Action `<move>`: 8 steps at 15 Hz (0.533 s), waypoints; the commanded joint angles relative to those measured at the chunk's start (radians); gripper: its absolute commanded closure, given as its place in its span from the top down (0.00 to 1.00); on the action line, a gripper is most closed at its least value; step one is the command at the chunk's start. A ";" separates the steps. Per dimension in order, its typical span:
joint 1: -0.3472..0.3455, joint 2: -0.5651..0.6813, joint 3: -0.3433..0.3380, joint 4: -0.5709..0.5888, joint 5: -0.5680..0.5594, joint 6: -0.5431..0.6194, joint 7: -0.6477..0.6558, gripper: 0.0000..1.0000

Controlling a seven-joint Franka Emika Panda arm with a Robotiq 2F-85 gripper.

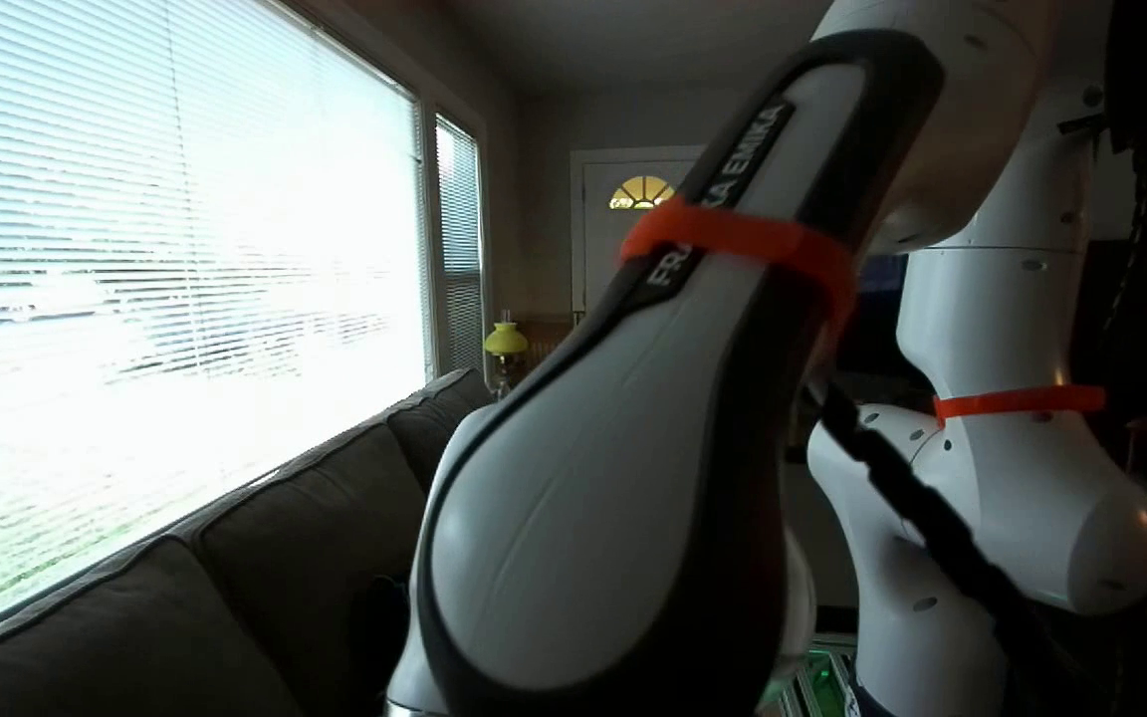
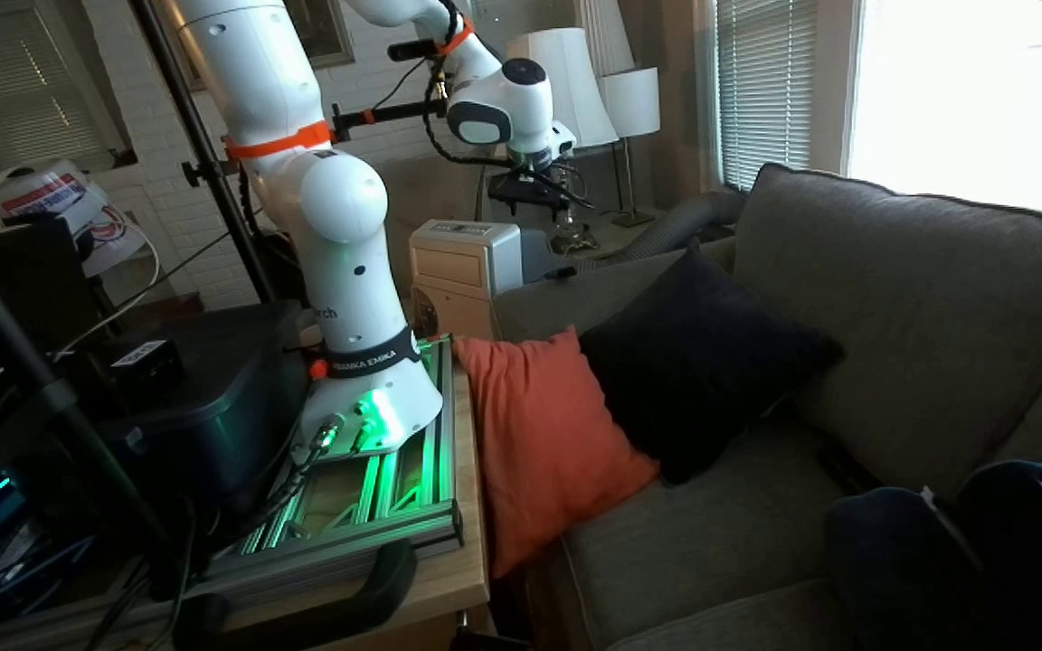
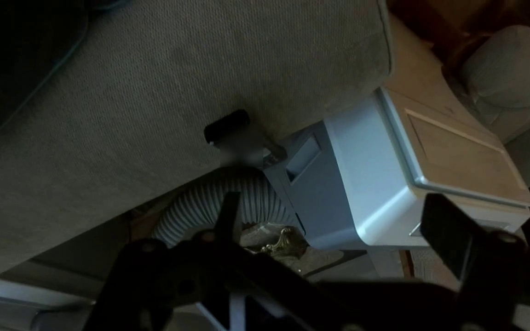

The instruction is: Put the remote control on the backrest of the sofa.

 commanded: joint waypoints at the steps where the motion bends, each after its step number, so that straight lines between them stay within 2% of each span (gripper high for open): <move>1: -0.048 0.115 0.027 0.031 0.079 0.032 -0.156 1.00; 2: -0.024 0.153 0.002 0.048 0.097 0.043 -0.200 1.00; 5: -0.026 0.260 0.003 0.128 0.142 0.054 -0.314 1.00; 8: -0.015 0.371 0.017 0.260 0.205 0.053 -0.452 1.00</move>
